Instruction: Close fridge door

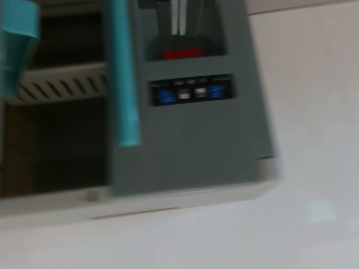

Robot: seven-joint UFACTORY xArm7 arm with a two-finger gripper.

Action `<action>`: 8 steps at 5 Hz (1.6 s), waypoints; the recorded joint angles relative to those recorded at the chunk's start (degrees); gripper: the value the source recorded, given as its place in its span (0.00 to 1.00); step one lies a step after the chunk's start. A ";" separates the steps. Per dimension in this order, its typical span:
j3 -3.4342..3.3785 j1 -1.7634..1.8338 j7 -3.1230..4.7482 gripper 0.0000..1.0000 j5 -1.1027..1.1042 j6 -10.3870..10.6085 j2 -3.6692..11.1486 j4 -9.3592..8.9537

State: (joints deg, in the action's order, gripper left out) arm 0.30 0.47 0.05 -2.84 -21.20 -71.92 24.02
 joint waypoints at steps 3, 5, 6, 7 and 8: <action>10.03 0.00 0.00 1.00 0.00 0.00 1.03 0.00; 15.25 0.00 0.00 1.00 0.00 0.00 2.53 0.00; 15.25 0.00 0.00 1.00 0.00 0.00 2.53 0.00; 19.80 0.00 0.01 1.00 0.00 0.00 4.68 0.00; 19.80 0.00 0.01 1.00 0.00 0.00 4.68 0.00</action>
State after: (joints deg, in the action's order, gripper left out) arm 20.10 0.47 0.05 -2.84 -21.20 -67.25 24.02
